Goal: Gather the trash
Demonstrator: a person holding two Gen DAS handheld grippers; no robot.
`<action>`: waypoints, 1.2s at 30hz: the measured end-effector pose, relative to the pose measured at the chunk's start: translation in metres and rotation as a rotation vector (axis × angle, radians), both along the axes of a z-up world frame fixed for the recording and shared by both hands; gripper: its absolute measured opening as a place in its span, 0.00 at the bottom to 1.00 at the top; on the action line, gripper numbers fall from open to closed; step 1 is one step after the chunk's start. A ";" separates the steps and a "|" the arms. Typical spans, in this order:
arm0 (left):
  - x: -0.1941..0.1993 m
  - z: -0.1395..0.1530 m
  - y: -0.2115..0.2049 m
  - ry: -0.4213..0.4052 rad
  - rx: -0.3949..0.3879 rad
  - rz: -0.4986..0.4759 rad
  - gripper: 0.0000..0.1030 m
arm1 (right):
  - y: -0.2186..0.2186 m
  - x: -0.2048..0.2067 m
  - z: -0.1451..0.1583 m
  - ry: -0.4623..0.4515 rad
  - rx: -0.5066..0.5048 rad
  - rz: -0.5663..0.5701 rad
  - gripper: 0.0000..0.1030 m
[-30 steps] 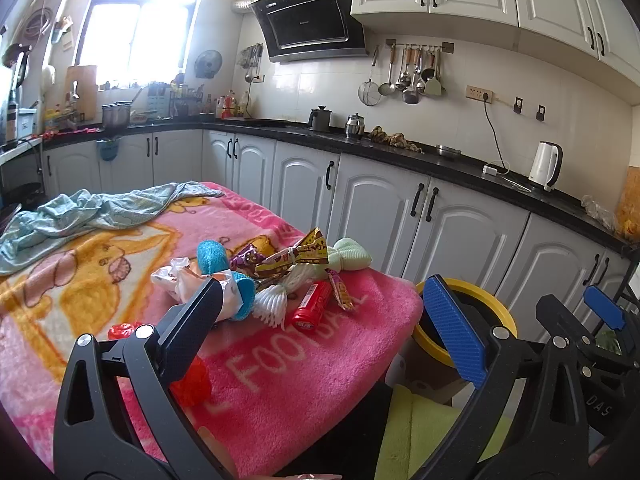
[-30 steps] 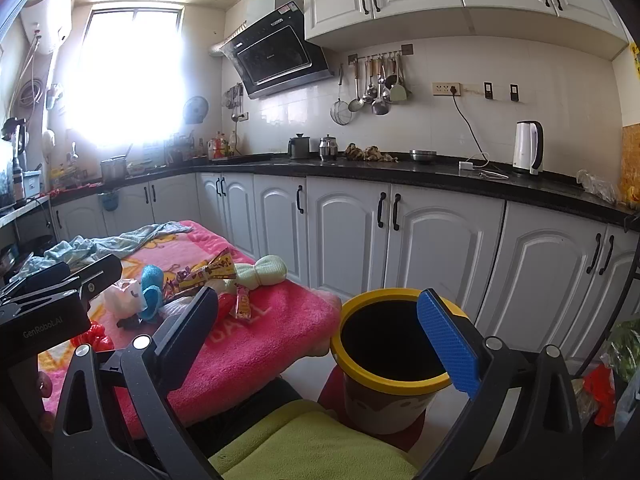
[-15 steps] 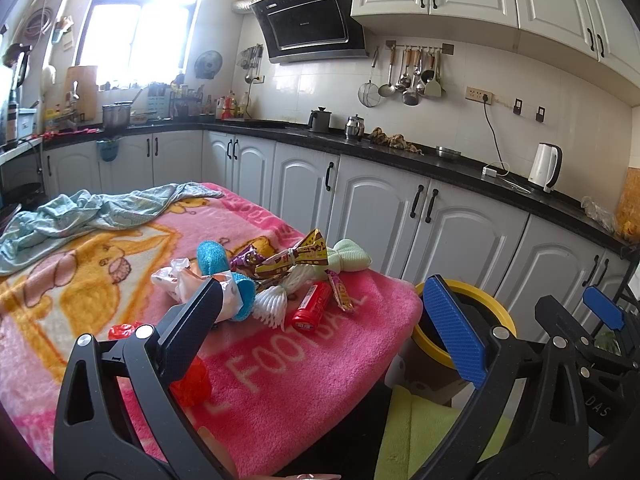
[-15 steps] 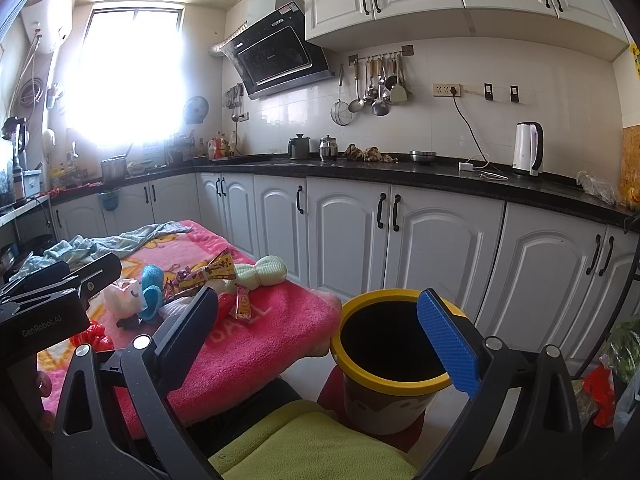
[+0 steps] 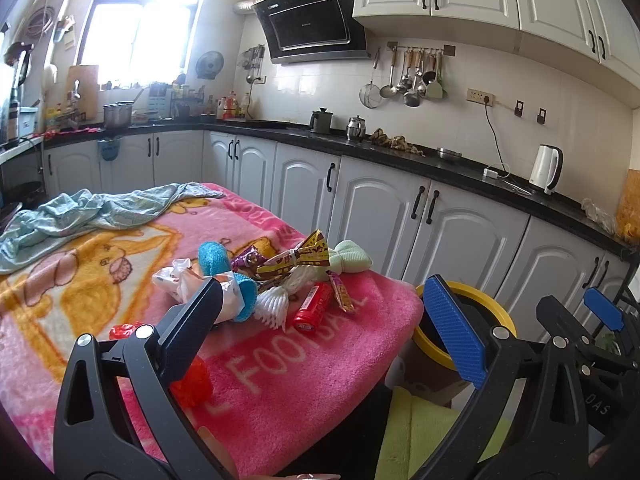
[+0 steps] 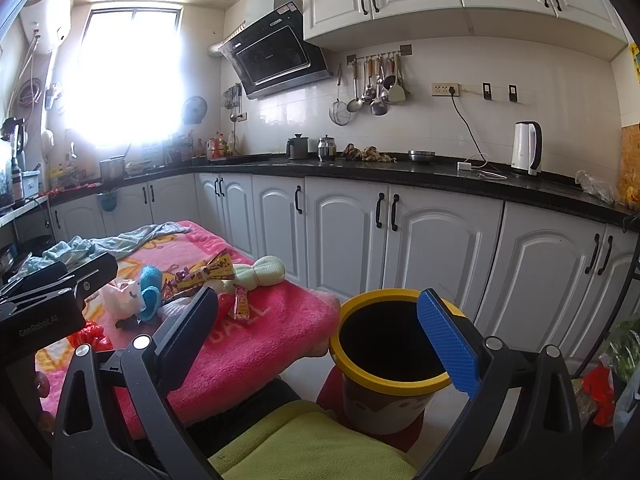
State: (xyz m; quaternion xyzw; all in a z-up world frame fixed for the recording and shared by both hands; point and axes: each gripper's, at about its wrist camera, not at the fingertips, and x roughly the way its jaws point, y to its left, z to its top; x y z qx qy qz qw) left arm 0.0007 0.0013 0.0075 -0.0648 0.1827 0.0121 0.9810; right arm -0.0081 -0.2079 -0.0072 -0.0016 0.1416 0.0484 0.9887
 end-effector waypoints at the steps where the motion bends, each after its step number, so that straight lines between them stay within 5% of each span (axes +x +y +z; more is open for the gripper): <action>1: 0.000 0.002 0.000 0.001 -0.001 0.001 0.90 | 0.000 0.000 0.000 -0.001 0.000 0.000 0.94; 21: -0.003 0.002 0.011 -0.002 -0.010 0.013 0.90 | 0.005 -0.003 0.006 0.004 -0.016 0.029 0.94; 36: -0.004 -0.001 0.047 0.002 -0.068 0.111 0.90 | 0.037 0.004 0.012 -0.003 -0.084 0.232 0.94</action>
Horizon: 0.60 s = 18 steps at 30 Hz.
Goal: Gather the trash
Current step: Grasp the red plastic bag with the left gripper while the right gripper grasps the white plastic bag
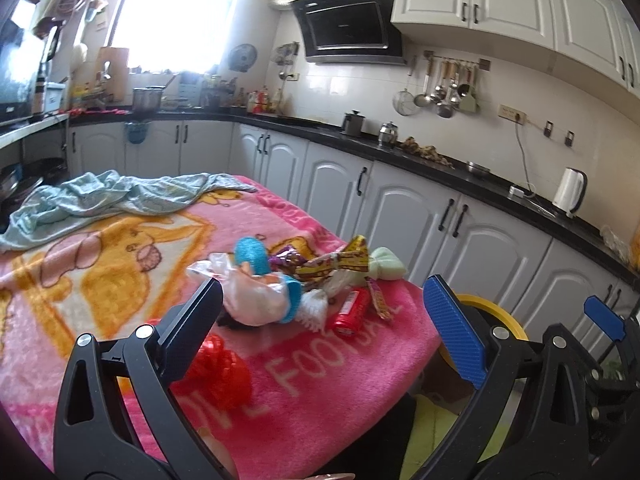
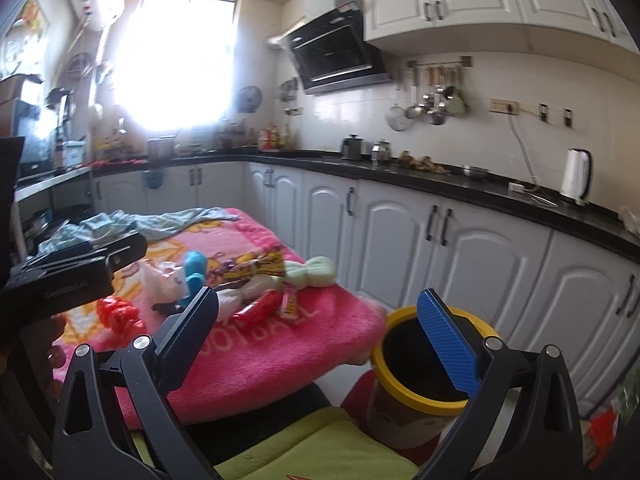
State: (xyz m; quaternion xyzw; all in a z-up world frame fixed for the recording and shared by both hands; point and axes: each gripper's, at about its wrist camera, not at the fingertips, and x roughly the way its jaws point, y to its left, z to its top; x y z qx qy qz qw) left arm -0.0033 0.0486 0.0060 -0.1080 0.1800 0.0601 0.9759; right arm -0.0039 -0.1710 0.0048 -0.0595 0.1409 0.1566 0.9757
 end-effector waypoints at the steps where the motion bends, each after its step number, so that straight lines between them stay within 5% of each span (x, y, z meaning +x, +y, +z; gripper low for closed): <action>1: 0.000 0.000 0.004 0.001 -0.008 0.012 0.90 | 0.004 0.001 0.001 0.002 -0.004 0.018 0.94; 18: -0.005 -0.006 0.078 0.036 -0.107 0.195 0.90 | 0.052 0.040 0.002 0.064 -0.033 0.159 0.94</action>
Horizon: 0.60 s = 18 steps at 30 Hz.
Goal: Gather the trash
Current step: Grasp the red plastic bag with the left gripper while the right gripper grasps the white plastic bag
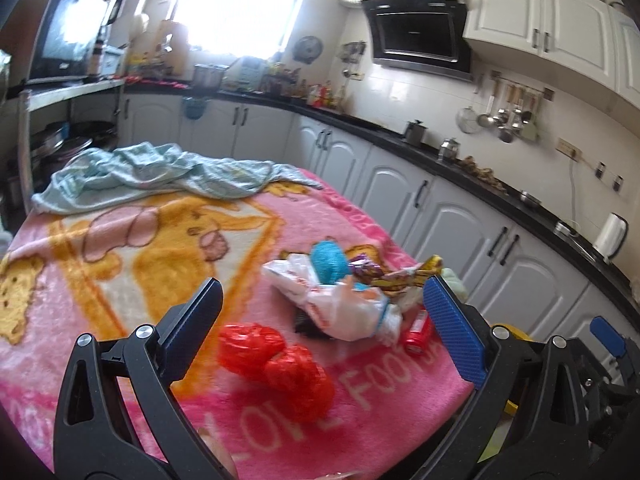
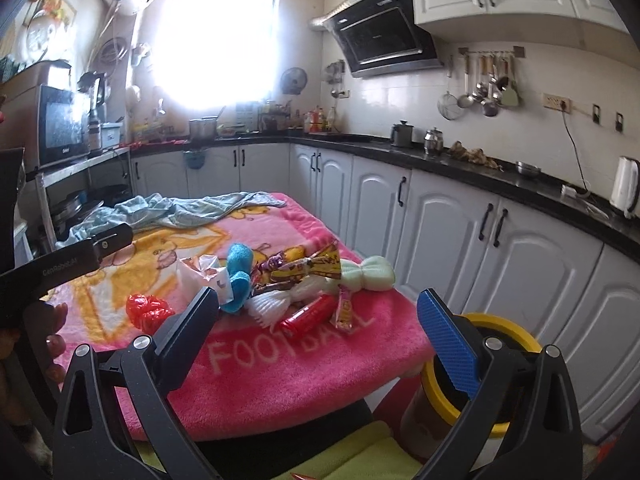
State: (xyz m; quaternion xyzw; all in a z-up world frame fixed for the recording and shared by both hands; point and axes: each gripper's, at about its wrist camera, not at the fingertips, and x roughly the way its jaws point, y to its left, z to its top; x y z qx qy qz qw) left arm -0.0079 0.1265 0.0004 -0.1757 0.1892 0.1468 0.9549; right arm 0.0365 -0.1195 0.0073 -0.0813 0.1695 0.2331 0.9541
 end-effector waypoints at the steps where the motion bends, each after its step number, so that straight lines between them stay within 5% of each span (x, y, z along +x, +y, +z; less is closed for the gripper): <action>1: 0.000 -0.002 0.006 0.008 -0.010 0.014 0.90 | 0.003 0.003 0.000 0.005 0.000 0.012 0.94; 11: 0.004 -0.029 0.059 0.102 -0.114 0.137 0.90 | 0.056 0.035 -0.019 0.079 -0.059 0.187 0.94; 18: 0.020 -0.064 0.086 0.167 -0.258 0.114 0.90 | 0.093 0.060 -0.039 0.131 -0.108 0.278 0.94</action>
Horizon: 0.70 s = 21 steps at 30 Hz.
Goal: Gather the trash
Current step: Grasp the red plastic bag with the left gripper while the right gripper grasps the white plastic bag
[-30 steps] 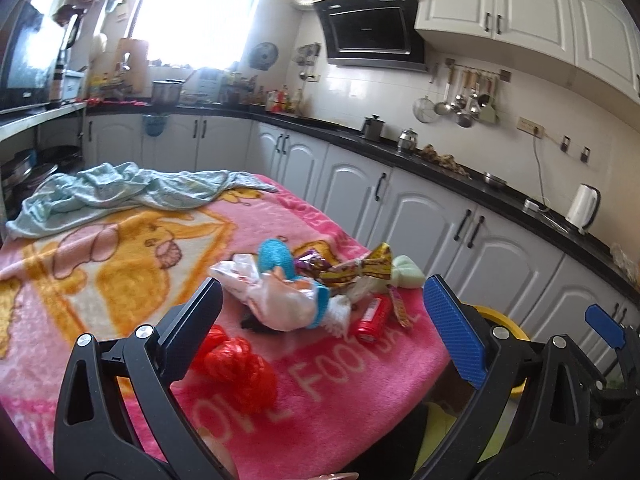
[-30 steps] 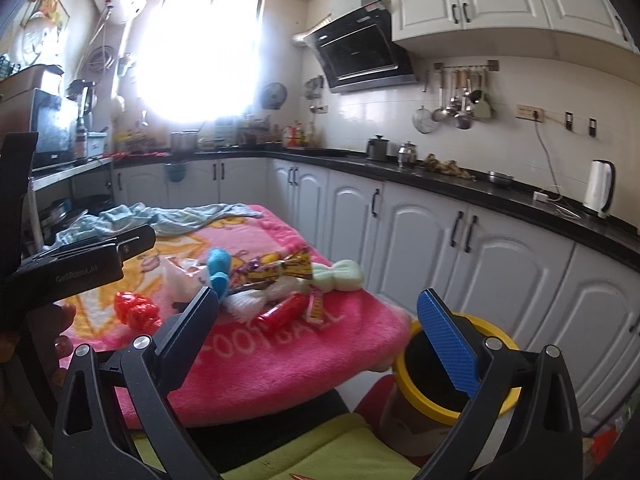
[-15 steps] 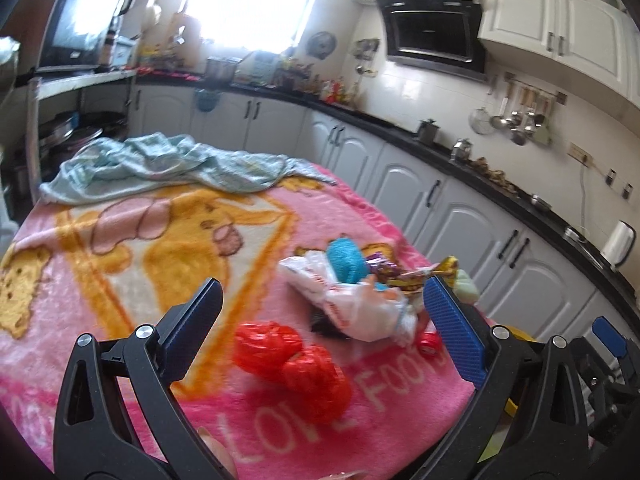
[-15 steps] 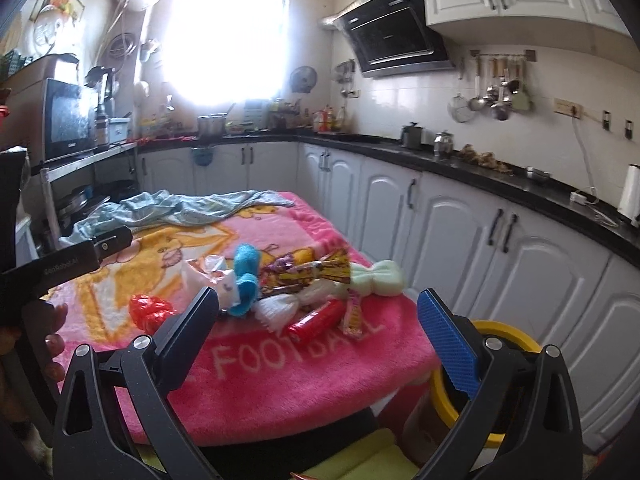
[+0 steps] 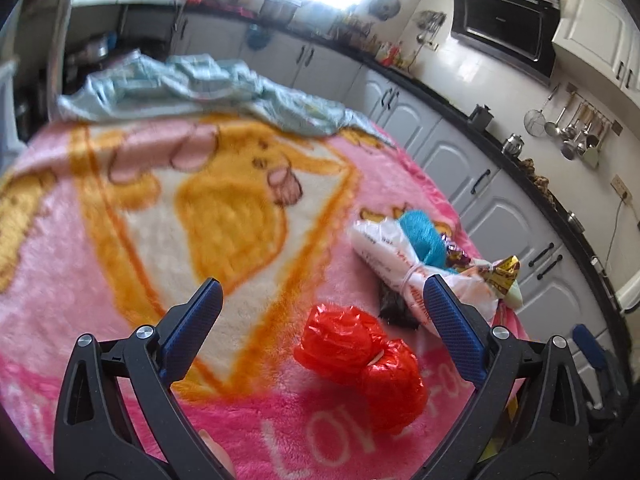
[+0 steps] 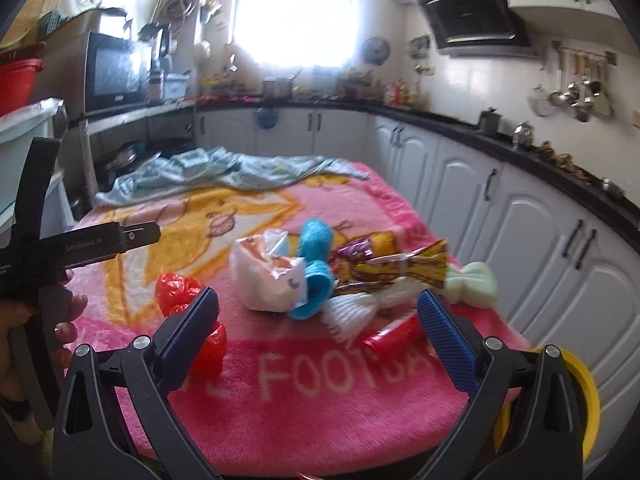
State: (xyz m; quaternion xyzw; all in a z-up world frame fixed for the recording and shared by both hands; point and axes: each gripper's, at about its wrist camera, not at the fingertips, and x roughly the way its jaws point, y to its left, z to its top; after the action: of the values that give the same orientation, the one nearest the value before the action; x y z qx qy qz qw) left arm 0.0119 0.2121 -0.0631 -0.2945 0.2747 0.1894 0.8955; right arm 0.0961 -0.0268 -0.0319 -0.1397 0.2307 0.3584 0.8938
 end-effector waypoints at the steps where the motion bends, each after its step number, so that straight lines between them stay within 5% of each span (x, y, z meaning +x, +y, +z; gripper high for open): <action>1: 0.004 -0.006 0.003 0.008 -0.027 -0.008 0.90 | 0.006 0.005 -0.004 0.015 -0.007 0.020 0.94; 7: 0.024 -0.034 0.018 0.062 -0.169 -0.033 0.88 | 0.035 0.027 -0.022 0.074 -0.039 0.085 0.94; 16: 0.038 -0.056 0.018 0.102 -0.226 -0.088 0.41 | 0.063 0.051 -0.036 0.116 -0.042 0.123 0.94; 21: 0.038 -0.055 0.014 0.090 -0.211 -0.125 0.21 | 0.068 0.059 -0.040 0.173 -0.039 0.150 0.67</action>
State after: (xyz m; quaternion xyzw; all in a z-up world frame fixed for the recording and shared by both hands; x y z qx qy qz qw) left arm 0.0496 0.2256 -0.1182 -0.3605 0.3508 0.1164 0.8564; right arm 0.1556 0.0416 -0.0715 -0.1426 0.3025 0.4307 0.8383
